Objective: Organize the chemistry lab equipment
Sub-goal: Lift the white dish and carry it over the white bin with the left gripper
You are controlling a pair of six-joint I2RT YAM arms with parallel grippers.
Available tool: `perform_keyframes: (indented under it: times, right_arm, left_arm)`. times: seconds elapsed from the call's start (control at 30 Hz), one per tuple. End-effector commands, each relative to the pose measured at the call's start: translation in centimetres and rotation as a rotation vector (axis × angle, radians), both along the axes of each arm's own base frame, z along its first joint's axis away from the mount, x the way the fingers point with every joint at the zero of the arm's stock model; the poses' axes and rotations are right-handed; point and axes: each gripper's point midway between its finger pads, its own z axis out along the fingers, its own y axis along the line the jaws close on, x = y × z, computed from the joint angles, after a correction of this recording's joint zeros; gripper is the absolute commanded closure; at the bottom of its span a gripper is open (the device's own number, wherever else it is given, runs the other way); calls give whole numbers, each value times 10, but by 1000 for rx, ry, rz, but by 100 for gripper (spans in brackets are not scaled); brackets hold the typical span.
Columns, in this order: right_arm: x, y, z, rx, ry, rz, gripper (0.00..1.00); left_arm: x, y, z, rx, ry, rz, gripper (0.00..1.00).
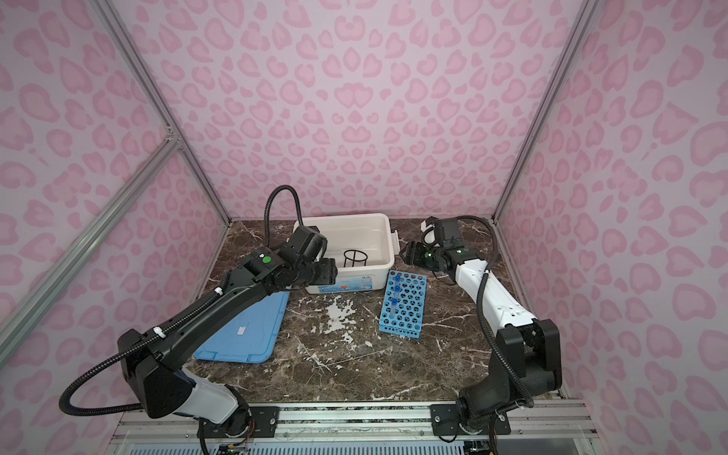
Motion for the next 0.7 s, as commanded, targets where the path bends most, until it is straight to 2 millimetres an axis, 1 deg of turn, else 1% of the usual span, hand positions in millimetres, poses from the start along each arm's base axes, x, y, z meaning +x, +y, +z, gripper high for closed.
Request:
perform_keyframes:
  times: [0.0, 0.07, 0.17, 0.23, 0.47, 0.67]
  right_arm:
    - [8, 8, 5, 20, -22, 6, 30]
    - [11, 12, 6, 24, -22, 12, 29]
    - [15, 18, 6, 25, -18, 21, 30]
    - [17, 22, 5, 19, -10, 30, 30]
    - [23, 29, 2, 9, 9, 44, 30]
    - [28, 33, -4, 10, 32, 50, 31]
  left_arm:
    - [13, -5, 9, -25, 1, -50, 43]
    - [28, -7, 15, -43, -6, -61, 43]
    - [51, -13, 14, -57, 3, -82, 43]
    - [66, -18, 8, -59, 21, -96, 43]
    - [115, -47, -17, -70, 51, -154, 44]
    - [153, -62, -39, -101, 46, -156, 45]
